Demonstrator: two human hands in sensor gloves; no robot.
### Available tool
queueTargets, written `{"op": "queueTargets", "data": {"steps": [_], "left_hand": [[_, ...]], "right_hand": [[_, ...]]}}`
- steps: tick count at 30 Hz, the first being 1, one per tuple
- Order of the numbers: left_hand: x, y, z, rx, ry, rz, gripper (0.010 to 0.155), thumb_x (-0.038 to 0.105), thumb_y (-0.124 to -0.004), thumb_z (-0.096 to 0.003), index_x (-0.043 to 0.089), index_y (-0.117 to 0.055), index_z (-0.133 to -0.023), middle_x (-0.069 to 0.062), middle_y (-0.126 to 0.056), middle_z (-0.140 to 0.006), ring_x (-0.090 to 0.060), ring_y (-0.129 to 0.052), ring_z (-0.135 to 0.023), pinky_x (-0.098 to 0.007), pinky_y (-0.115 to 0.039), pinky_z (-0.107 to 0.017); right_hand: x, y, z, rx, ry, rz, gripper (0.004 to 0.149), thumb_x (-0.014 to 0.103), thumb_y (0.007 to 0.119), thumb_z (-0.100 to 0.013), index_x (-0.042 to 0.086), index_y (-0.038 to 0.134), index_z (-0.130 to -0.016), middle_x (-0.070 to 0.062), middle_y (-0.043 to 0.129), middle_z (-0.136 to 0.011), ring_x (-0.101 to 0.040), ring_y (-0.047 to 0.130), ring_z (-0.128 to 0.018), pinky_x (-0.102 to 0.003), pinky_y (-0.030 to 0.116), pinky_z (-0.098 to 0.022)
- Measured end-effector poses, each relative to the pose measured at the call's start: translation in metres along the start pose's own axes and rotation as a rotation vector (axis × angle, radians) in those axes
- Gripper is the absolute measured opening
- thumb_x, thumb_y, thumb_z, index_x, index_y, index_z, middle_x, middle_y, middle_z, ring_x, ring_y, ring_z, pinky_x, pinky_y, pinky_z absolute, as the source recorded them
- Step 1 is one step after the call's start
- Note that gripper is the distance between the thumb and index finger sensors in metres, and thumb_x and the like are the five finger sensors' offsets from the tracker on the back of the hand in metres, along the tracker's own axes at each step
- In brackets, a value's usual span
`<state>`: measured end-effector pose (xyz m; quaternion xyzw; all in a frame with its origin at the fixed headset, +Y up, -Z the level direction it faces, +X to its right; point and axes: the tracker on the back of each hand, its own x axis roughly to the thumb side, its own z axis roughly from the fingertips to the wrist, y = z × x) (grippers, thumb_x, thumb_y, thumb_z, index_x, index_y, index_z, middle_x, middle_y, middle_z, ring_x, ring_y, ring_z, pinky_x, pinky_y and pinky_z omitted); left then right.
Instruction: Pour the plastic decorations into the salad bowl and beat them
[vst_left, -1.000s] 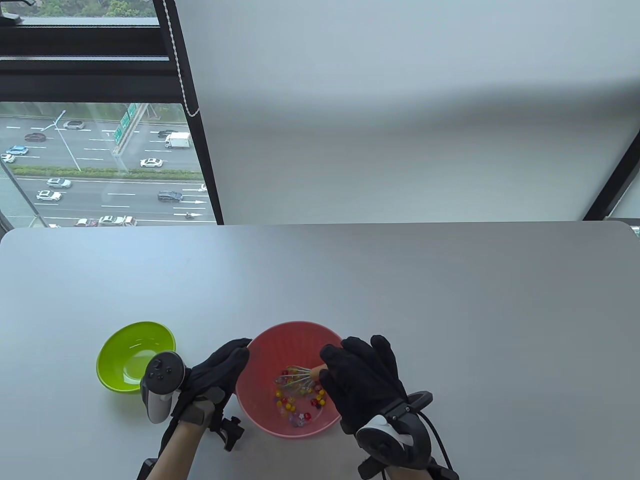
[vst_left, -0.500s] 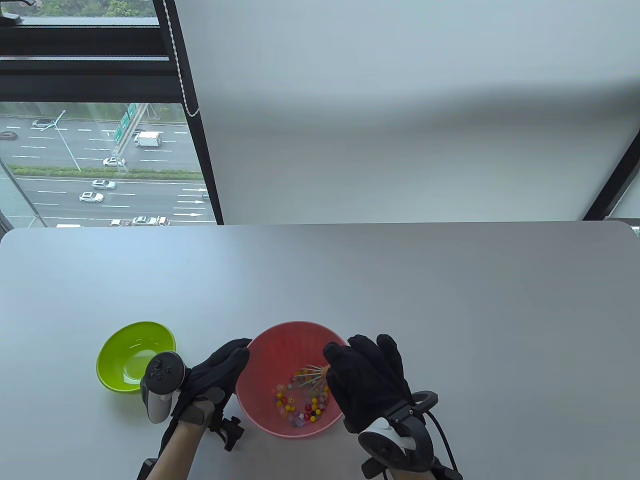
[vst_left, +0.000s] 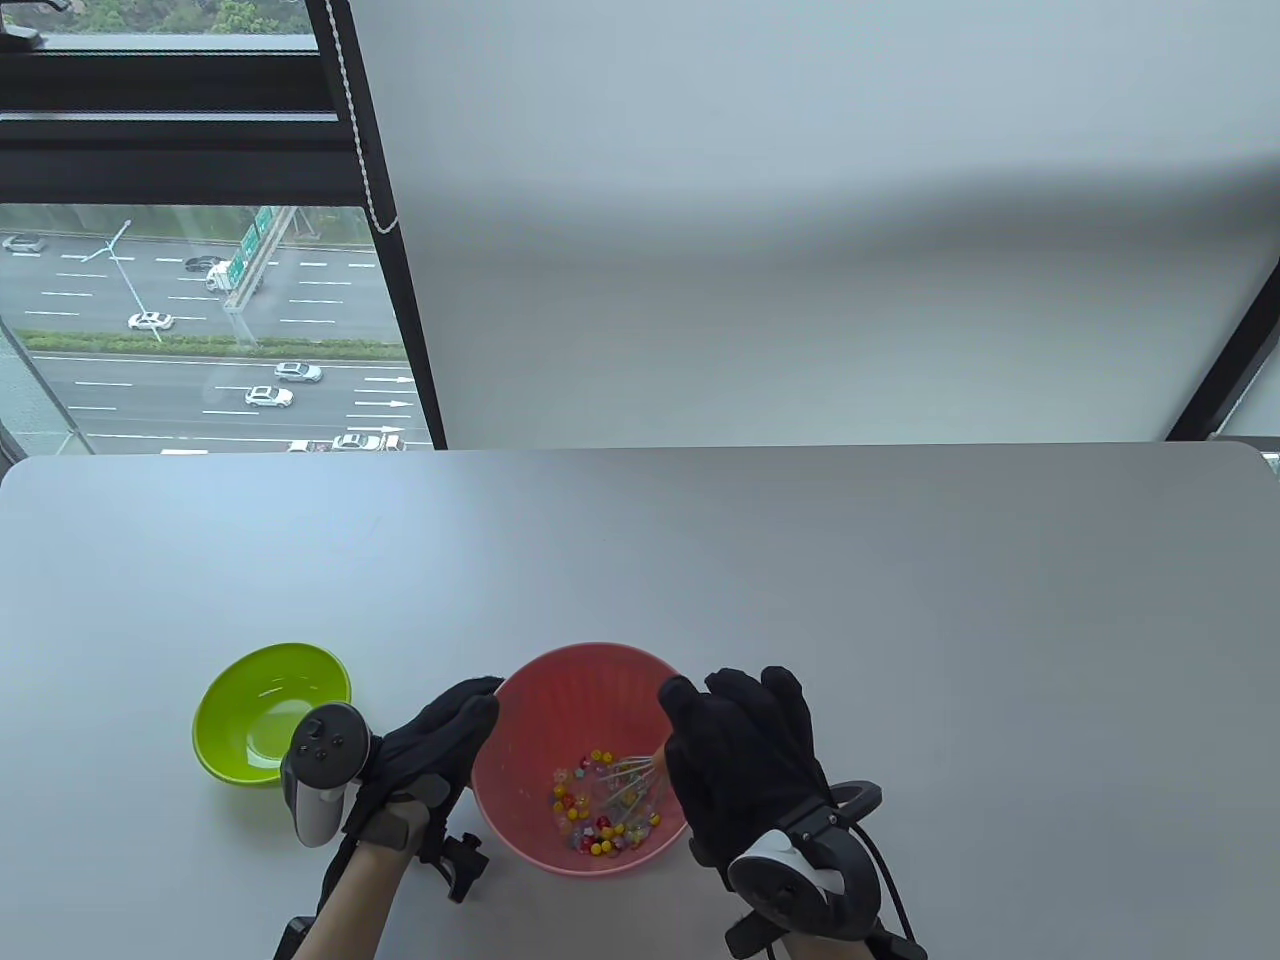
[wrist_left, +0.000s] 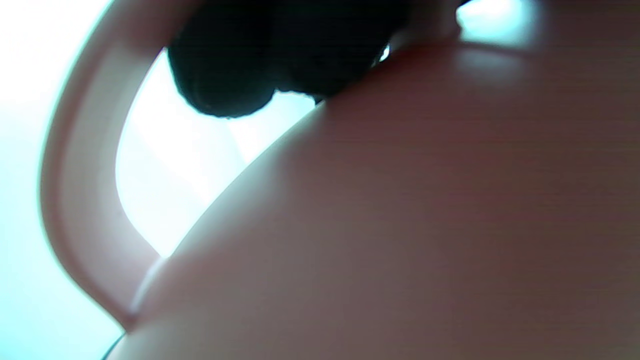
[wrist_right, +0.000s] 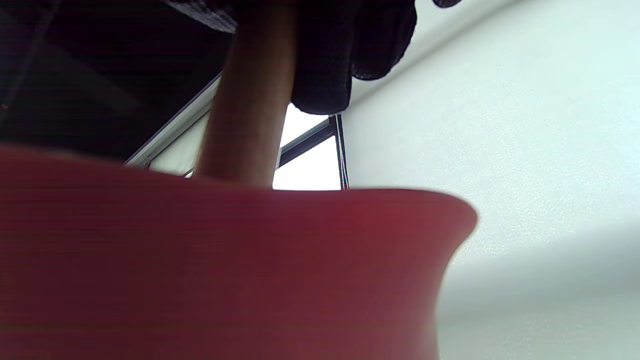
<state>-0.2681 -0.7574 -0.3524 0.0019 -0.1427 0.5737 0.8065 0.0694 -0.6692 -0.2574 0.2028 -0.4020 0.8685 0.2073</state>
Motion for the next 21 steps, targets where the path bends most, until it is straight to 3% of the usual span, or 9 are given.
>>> {"op": "queueTargets", "data": {"steps": [7, 15, 21], "left_hand": [[0.0, 0.0, 0.0, 0.001, 0.0, 0.0, 0.065, 0.064, -0.065, -0.0567, 0.014, -0.079, -0.095, 0.003, -0.093, -0.042, -0.028, -0.094, -0.052, -0.058, -0.058, -0.072], [0.0, 0.0, 0.0, 0.001, 0.001, 0.003, 0.065, 0.064, -0.065, -0.0566, 0.014, -0.079, -0.095, 0.003, -0.093, -0.042, -0.028, -0.094, -0.052, -0.058, -0.058, -0.072], [0.0, 0.0, 0.0, 0.001, 0.002, 0.004, 0.065, 0.064, -0.065, -0.0566, 0.014, -0.079, -0.095, 0.003, -0.093, -0.042, -0.028, -0.094, -0.052, -0.058, -0.058, -0.072]], "right_hand": [[-0.001, 0.01, 0.001, 0.071, 0.059, -0.11, 0.053, 0.055, 0.059, -0.06, 0.036, 0.05, -0.109, 0.014, 0.087, -0.084, -0.019, 0.071, -0.093, -0.05, 0.039, -0.081], [0.0, 0.008, -0.001, 0.061, 0.025, -0.087, 0.062, 0.06, 0.076, -0.053, 0.037, 0.055, -0.106, 0.016, 0.09, -0.084, -0.016, 0.076, -0.092, -0.051, 0.043, -0.081], [0.005, 0.008, 0.0, 0.037, -0.015, -0.021, 0.058, 0.06, 0.078, -0.052, 0.038, 0.059, -0.102, 0.016, 0.09, -0.083, -0.015, 0.078, -0.091, -0.05, 0.045, -0.081]]}}
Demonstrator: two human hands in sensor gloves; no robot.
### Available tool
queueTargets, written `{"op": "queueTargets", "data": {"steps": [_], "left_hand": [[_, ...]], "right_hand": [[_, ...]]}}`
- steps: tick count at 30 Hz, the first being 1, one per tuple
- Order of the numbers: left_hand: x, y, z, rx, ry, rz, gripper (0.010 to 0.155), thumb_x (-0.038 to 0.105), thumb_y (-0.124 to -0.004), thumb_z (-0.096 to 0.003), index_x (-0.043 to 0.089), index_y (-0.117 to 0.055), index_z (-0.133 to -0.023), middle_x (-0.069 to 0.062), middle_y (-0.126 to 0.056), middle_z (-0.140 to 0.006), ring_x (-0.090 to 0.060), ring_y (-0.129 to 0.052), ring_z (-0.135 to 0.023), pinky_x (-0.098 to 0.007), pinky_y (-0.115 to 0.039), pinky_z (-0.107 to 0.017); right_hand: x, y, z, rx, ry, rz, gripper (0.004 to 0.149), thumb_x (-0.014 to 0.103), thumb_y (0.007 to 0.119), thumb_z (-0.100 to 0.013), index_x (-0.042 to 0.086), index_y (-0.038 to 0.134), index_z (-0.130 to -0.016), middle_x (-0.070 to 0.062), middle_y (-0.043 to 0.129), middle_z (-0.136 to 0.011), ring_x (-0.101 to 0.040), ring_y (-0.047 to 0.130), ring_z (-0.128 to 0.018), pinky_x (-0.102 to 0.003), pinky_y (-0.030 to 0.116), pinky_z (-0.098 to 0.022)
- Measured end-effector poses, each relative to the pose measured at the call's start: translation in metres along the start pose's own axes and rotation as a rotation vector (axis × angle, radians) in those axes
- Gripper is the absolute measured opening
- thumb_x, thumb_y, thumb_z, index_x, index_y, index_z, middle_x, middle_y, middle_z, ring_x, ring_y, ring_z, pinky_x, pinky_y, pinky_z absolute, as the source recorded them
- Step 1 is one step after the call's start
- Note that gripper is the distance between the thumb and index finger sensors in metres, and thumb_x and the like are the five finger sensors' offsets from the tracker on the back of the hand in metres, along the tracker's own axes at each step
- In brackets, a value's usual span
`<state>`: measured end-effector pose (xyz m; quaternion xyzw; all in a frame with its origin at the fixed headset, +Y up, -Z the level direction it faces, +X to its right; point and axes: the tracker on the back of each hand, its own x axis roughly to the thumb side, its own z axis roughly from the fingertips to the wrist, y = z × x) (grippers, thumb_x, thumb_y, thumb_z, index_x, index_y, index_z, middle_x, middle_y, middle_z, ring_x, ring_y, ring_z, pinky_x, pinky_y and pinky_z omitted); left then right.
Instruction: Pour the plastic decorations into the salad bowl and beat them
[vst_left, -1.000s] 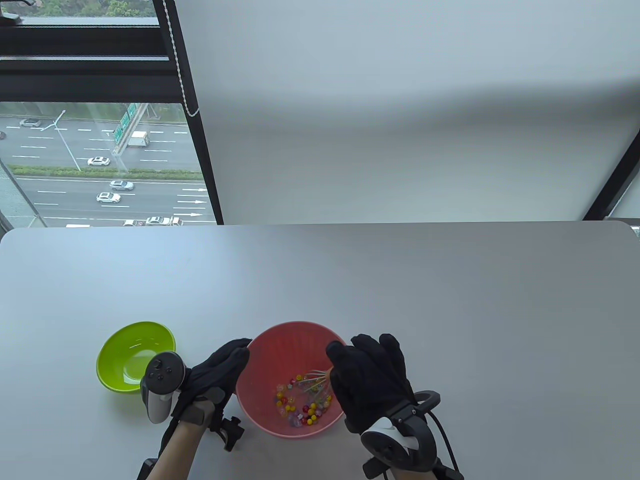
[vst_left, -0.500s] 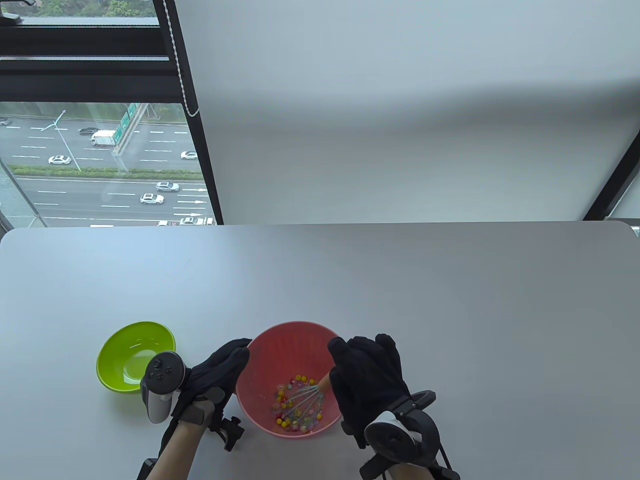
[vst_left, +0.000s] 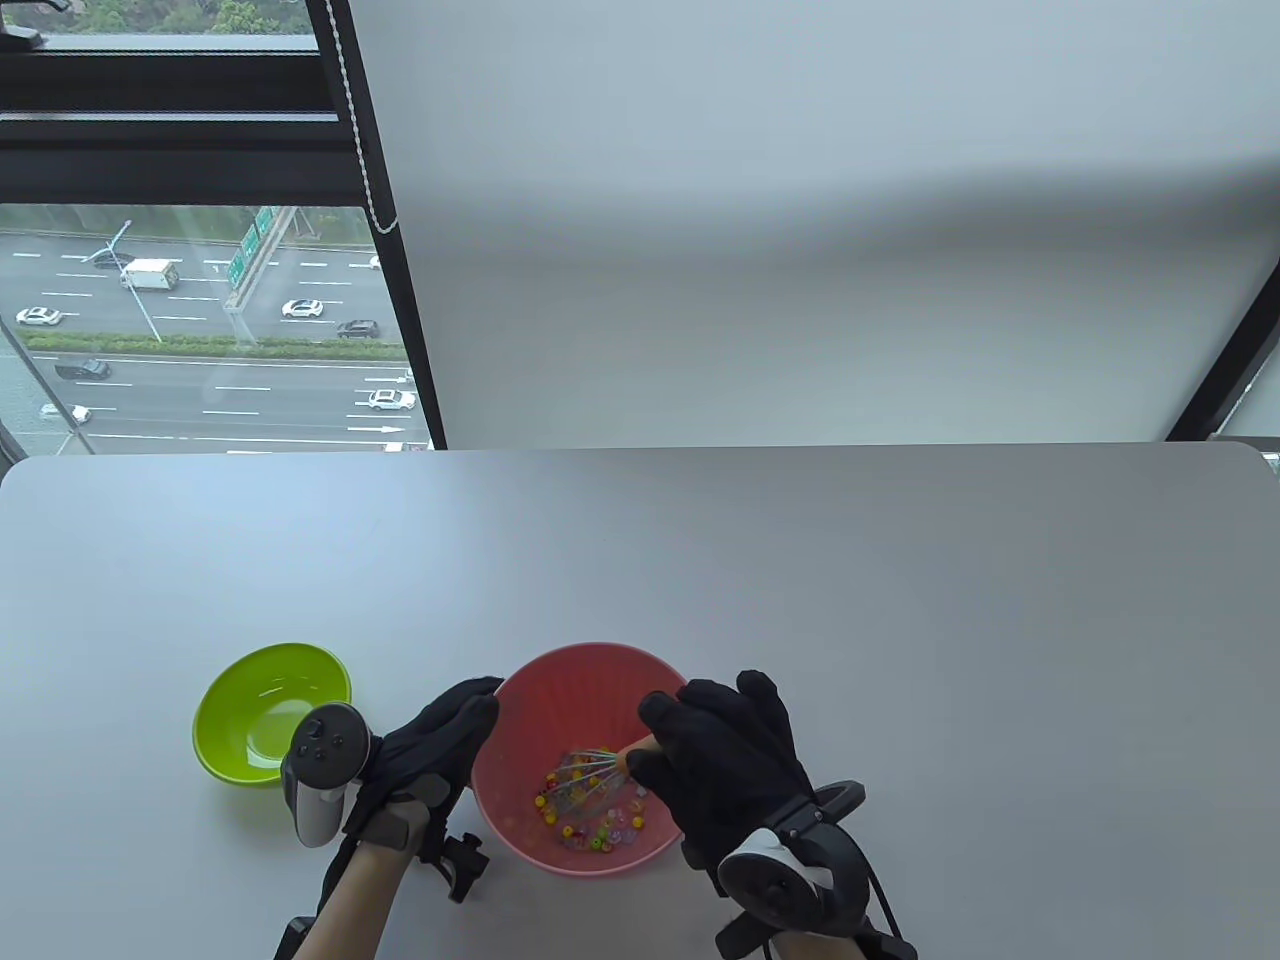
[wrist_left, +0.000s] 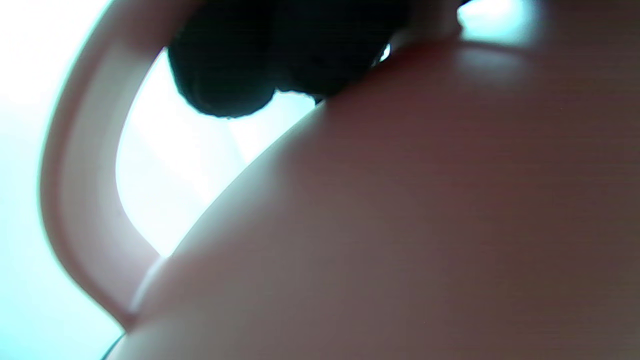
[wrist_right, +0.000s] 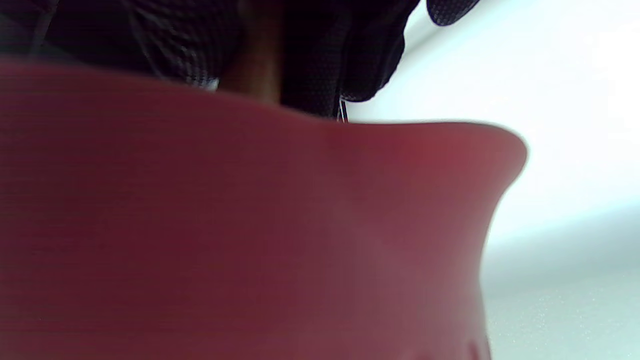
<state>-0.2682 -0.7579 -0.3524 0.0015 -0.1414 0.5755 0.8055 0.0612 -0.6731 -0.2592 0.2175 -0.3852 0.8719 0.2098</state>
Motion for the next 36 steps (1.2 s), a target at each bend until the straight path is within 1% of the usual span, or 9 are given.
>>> {"op": "queueTargets", "data": {"steps": [9, 19, 27, 36], "left_hand": [[0.0, 0.0, 0.0, -0.001, -0.001, -0.002, 0.065, 0.064, -0.065, -0.0567, 0.014, -0.079, -0.095, 0.003, -0.093, -0.042, -0.028, -0.094, -0.052, -0.058, -0.058, -0.072], [0.0, 0.0, 0.0, -0.002, -0.001, -0.001, 0.065, 0.064, -0.065, -0.0566, 0.014, -0.079, -0.095, 0.003, -0.093, -0.042, -0.028, -0.094, -0.052, -0.058, -0.058, -0.072], [0.0, 0.0, 0.0, -0.001, -0.002, -0.002, 0.065, 0.064, -0.065, -0.0568, 0.014, -0.079, -0.095, 0.003, -0.093, -0.042, -0.028, -0.094, -0.052, -0.058, -0.058, -0.072], [0.0, 0.0, 0.0, -0.002, -0.001, -0.001, 0.065, 0.064, -0.065, -0.0567, 0.014, -0.079, -0.095, 0.003, -0.093, -0.042, -0.028, -0.094, -0.052, -0.058, -0.058, -0.072]], "right_hand": [[0.002, -0.002, 0.0, -0.023, -0.029, 0.074, 0.053, 0.056, 0.076, -0.056, 0.039, 0.057, -0.102, 0.015, 0.087, -0.087, -0.017, 0.073, -0.094, -0.05, 0.043, -0.081], [0.004, -0.005, 0.001, -0.047, -0.073, 0.137, 0.05, 0.054, 0.065, -0.06, 0.041, 0.052, -0.106, 0.014, 0.084, -0.087, -0.019, 0.068, -0.096, -0.05, 0.04, -0.081], [0.0, -0.009, 0.0, -0.055, -0.032, 0.086, 0.05, 0.053, 0.06, -0.061, 0.04, 0.048, -0.108, 0.013, 0.083, -0.085, -0.02, 0.067, -0.095, -0.05, 0.038, -0.081], [-0.007, -0.009, -0.001, -0.042, 0.032, 0.012, 0.052, 0.054, 0.058, -0.061, 0.037, 0.049, -0.109, 0.013, 0.085, -0.083, -0.02, 0.069, -0.093, -0.05, 0.039, -0.081]]}}
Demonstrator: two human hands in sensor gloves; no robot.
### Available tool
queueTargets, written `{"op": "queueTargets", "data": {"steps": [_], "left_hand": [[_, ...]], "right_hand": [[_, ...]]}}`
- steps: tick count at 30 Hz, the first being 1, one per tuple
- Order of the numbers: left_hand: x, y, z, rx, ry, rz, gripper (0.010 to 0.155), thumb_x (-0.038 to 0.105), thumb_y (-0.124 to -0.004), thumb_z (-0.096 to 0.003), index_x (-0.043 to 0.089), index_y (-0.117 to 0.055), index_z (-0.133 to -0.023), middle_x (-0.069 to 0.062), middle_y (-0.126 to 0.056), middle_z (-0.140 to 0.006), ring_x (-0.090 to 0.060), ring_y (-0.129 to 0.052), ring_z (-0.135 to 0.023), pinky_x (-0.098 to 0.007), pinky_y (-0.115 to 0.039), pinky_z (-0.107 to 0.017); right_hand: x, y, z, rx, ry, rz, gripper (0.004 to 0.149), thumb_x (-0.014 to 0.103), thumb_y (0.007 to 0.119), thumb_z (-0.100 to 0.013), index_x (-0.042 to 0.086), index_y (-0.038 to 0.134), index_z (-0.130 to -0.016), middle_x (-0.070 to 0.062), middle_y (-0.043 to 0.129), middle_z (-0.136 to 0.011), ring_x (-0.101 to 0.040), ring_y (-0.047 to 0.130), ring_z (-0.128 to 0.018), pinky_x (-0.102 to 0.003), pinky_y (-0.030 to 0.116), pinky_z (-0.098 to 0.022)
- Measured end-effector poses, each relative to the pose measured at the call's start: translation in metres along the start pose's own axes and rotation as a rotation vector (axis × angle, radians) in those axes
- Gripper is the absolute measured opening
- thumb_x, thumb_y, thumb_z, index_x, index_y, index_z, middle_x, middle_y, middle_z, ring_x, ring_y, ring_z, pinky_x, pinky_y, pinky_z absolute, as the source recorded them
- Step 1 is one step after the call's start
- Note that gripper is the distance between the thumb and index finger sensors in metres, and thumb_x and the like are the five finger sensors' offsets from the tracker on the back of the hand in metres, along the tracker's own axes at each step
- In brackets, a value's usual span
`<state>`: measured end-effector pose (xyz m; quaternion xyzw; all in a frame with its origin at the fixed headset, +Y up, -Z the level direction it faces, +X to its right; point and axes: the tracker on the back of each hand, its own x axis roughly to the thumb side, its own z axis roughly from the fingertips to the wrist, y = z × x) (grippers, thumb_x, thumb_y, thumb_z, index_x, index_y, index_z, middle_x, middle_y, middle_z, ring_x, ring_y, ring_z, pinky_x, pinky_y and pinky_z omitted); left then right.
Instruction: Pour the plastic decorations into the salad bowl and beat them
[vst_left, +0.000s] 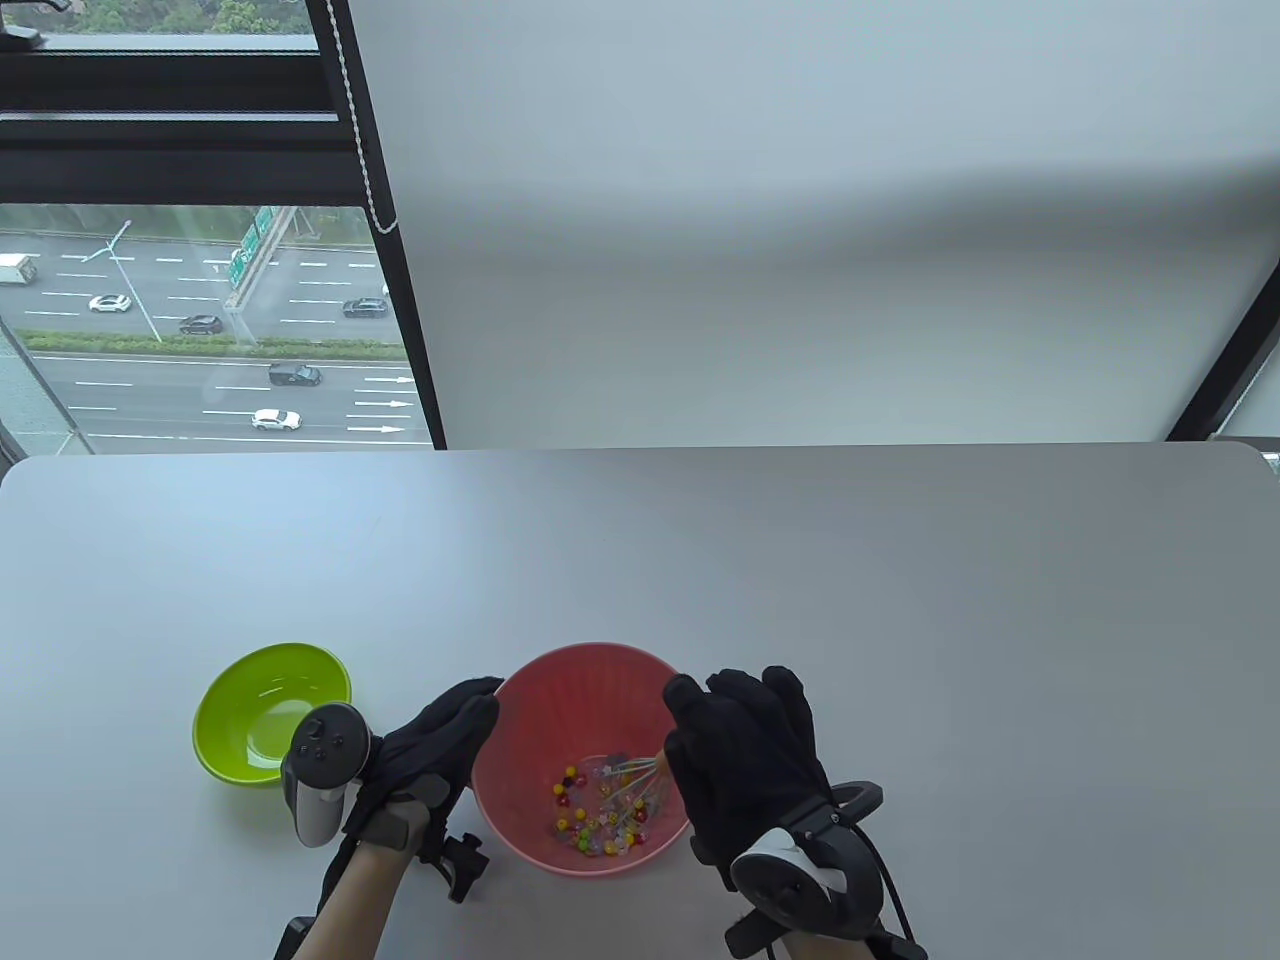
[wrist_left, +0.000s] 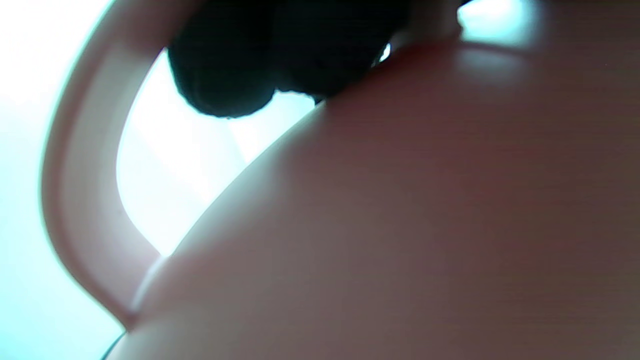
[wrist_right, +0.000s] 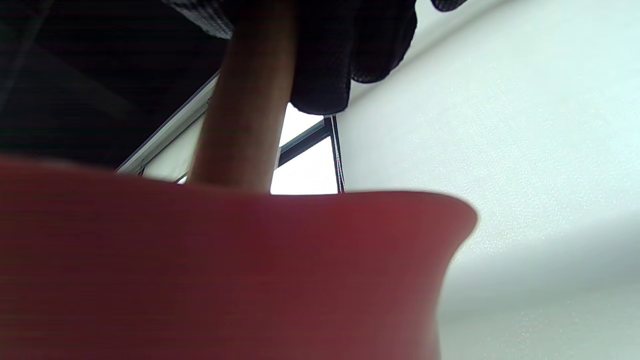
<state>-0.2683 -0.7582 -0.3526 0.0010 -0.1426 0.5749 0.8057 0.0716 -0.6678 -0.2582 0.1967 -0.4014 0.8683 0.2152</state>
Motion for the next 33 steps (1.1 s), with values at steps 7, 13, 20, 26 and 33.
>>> {"op": "queueTargets", "data": {"steps": [7, 13, 20, 26, 33], "left_hand": [[0.0, 0.0, 0.0, 0.001, 0.0, -0.002, 0.065, 0.064, -0.065, -0.0567, 0.014, -0.079, -0.095, 0.003, -0.093, -0.042, -0.028, -0.094, -0.052, -0.058, -0.058, -0.072], [0.0, 0.0, 0.0, 0.001, 0.0, -0.001, 0.065, 0.064, -0.065, -0.0567, 0.014, -0.079, -0.095, 0.003, -0.093, -0.042, -0.028, -0.094, -0.052, -0.058, -0.058, -0.072], [0.0, 0.0, 0.0, 0.001, 0.0, 0.0, 0.065, 0.064, -0.065, -0.0566, 0.014, -0.079, -0.095, 0.003, -0.093, -0.042, -0.028, -0.094, -0.052, -0.058, -0.058, -0.072], [0.0, 0.0, 0.0, 0.001, 0.0, -0.001, 0.065, 0.064, -0.065, -0.0566, 0.014, -0.079, -0.095, 0.003, -0.093, -0.042, -0.028, -0.094, -0.052, -0.058, -0.058, -0.072], [0.0, 0.0, 0.0, 0.001, 0.0, 0.001, 0.065, 0.064, -0.065, -0.0567, 0.014, -0.079, -0.095, 0.003, -0.093, -0.042, -0.028, -0.094, -0.052, -0.058, -0.058, -0.072]], "right_hand": [[0.001, 0.008, 0.001, 0.045, 0.041, -0.084, 0.052, 0.057, 0.064, -0.059, 0.036, 0.055, -0.106, 0.015, 0.089, -0.081, -0.018, 0.075, -0.09, -0.05, 0.041, -0.081], [0.003, 0.009, 0.001, 0.048, 0.024, -0.06, 0.051, 0.059, 0.071, -0.056, 0.037, 0.061, -0.101, 0.016, 0.092, -0.081, -0.016, 0.079, -0.089, -0.05, 0.044, -0.08], [0.006, 0.009, 0.001, 0.036, -0.007, -0.012, 0.05, 0.058, 0.072, -0.056, 0.038, 0.061, -0.1, 0.016, 0.091, -0.082, -0.016, 0.078, -0.09, -0.05, 0.044, -0.081], [0.007, 0.008, 0.001, 0.024, -0.031, 0.026, 0.049, 0.057, 0.071, -0.057, 0.038, 0.06, -0.101, 0.015, 0.089, -0.085, -0.016, 0.076, -0.092, -0.05, 0.043, -0.081], [0.009, 0.005, 0.001, 0.007, -0.068, 0.081, 0.048, 0.056, 0.069, -0.058, 0.039, 0.058, -0.102, 0.015, 0.087, -0.086, -0.017, 0.073, -0.094, -0.05, 0.041, -0.081]]}}
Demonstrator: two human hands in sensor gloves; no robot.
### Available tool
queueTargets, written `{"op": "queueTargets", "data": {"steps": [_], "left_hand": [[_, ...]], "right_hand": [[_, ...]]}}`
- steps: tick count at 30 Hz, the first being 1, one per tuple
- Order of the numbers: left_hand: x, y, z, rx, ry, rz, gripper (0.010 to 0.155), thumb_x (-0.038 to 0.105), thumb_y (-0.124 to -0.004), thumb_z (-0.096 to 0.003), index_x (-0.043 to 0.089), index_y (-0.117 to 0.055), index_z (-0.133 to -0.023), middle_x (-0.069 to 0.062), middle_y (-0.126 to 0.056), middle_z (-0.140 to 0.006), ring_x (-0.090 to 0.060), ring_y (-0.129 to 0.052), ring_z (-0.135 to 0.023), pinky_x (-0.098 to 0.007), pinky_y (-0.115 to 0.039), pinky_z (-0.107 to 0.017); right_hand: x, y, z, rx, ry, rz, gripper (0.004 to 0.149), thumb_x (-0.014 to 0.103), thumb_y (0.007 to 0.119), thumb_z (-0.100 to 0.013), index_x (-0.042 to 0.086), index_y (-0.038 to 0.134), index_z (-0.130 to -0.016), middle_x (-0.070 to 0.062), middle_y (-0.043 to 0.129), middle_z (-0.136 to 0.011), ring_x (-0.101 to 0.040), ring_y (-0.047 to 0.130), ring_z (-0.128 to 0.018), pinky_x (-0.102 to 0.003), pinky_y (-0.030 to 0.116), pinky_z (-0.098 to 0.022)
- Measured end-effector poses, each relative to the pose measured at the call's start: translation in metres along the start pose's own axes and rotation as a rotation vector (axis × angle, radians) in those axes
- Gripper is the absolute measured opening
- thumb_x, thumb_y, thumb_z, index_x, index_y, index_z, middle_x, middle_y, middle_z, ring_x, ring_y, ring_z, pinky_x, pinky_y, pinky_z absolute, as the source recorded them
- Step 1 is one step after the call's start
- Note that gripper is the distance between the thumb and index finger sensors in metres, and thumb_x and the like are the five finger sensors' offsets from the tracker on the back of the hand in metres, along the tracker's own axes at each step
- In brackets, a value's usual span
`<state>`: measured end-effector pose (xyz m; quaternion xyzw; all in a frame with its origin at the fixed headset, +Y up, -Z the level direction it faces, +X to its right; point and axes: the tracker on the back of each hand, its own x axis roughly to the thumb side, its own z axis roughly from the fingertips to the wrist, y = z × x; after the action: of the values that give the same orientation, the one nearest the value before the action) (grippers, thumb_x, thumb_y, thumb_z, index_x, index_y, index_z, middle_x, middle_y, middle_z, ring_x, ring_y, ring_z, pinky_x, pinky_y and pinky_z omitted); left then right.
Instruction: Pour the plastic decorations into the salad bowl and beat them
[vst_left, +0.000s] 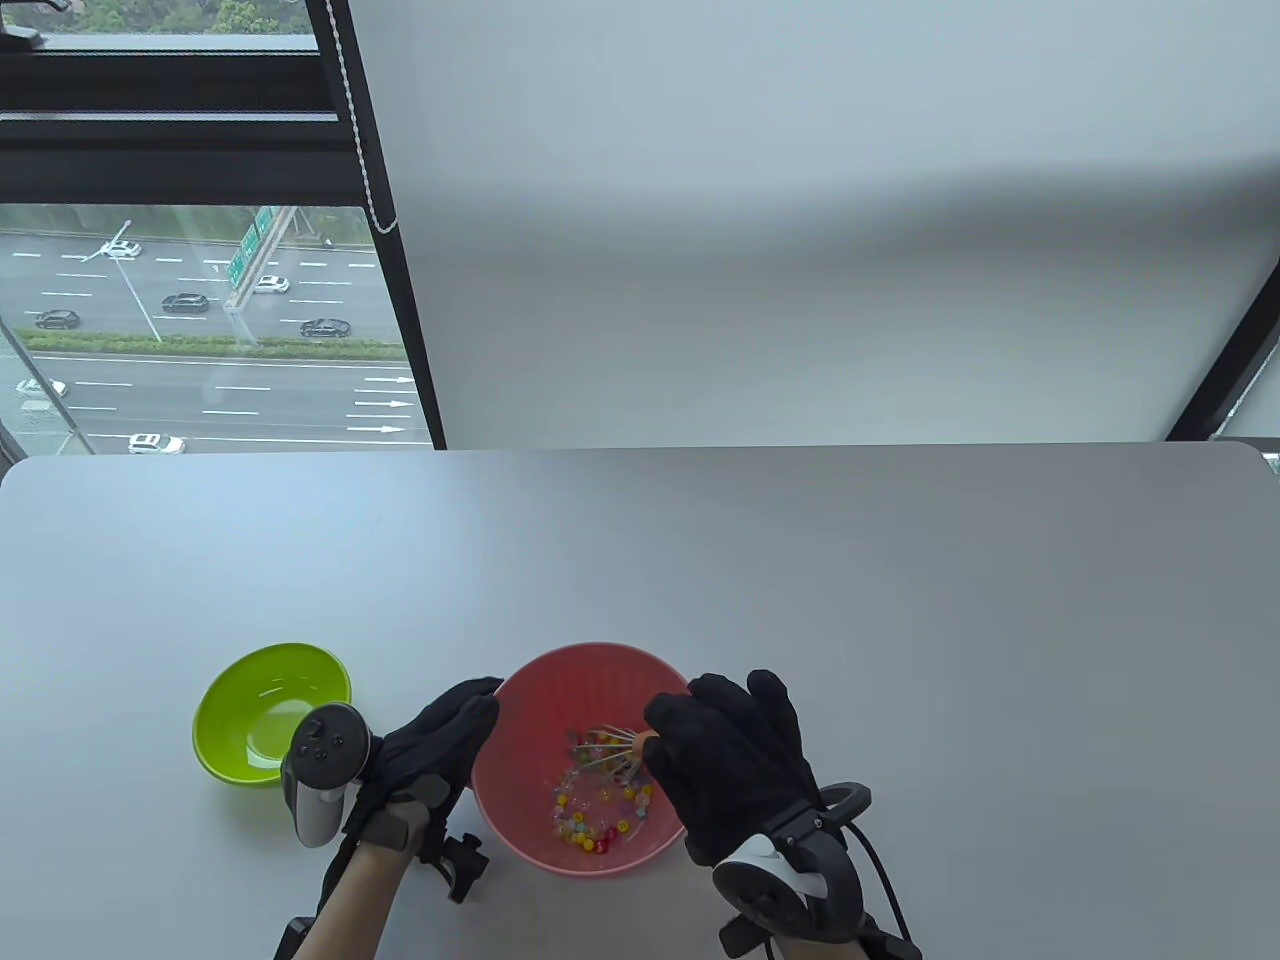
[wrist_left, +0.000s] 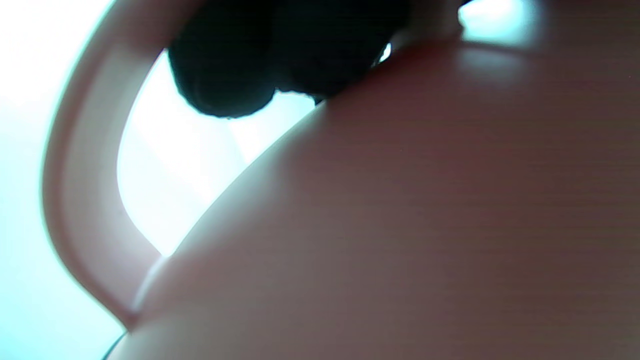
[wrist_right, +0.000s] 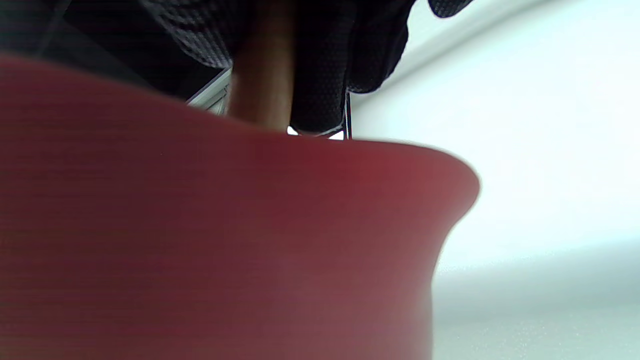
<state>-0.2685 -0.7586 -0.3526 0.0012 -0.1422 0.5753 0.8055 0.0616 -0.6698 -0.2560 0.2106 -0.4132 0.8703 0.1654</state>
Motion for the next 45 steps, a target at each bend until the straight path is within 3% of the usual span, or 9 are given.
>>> {"op": "queueTargets", "data": {"steps": [11, 24, 29, 38, 45], "left_hand": [[0.0, 0.0, 0.0, 0.001, 0.0, -0.001, 0.065, 0.064, -0.065, -0.0566, 0.014, -0.079, -0.095, 0.003, -0.093, -0.042, -0.028, -0.094, -0.052, -0.058, -0.058, -0.072], [0.0, 0.0, 0.0, -0.001, 0.001, 0.002, 0.065, 0.064, -0.064, -0.0566, 0.014, -0.079, -0.095, 0.003, -0.093, -0.042, -0.028, -0.094, -0.052, -0.058, -0.058, -0.072], [0.0, 0.0, 0.0, -0.001, 0.0, 0.002, 0.065, 0.064, -0.064, -0.0566, 0.014, -0.08, -0.095, 0.003, -0.093, -0.042, -0.028, -0.094, -0.052, -0.058, -0.058, -0.072], [0.0, 0.0, 0.0, -0.001, 0.001, 0.001, 0.065, 0.064, -0.064, -0.0567, 0.014, -0.079, -0.095, 0.003, -0.093, -0.042, -0.028, -0.094, -0.052, -0.058, -0.058, -0.072], [0.0, 0.0, 0.0, 0.0, 0.001, 0.001, 0.065, 0.064, -0.064, -0.0566, 0.014, -0.08, -0.095, 0.003, -0.093, -0.042, -0.028, -0.094, -0.052, -0.058, -0.058, -0.072]], "right_hand": [[-0.002, -0.006, -0.001, -0.029, -0.01, 0.033, 0.049, 0.054, 0.059, -0.061, 0.04, 0.05, -0.107, 0.014, 0.085, -0.084, -0.019, 0.069, -0.094, -0.05, 0.039, -0.081], [-0.009, -0.006, -0.001, -0.015, 0.073, -0.079, 0.05, 0.054, 0.057, -0.061, 0.036, 0.052, -0.107, 0.014, 0.086, -0.08, -0.02, 0.071, -0.091, -0.05, 0.04, -0.081], [-0.008, 0.0, -0.001, 0.018, 0.1, -0.143, 0.05, 0.057, 0.062, -0.059, 0.035, 0.058, -0.104, 0.016, 0.09, -0.078, -0.017, 0.077, -0.088, -0.05, 0.042, -0.081], [-0.003, 0.001, 0.001, 0.004, 0.061, -0.101, 0.052, 0.06, 0.071, -0.055, 0.037, 0.061, -0.101, 0.017, 0.092, -0.08, -0.015, 0.079, -0.089, -0.049, 0.044, -0.081], [0.002, 0.001, 0.001, -0.015, 0.039, -0.042, 0.063, 0.062, 0.077, -0.05, 0.035, 0.06, -0.105, 0.014, 0.096, -0.078, -0.016, 0.086, -0.085, -0.05, 0.049, -0.079]]}}
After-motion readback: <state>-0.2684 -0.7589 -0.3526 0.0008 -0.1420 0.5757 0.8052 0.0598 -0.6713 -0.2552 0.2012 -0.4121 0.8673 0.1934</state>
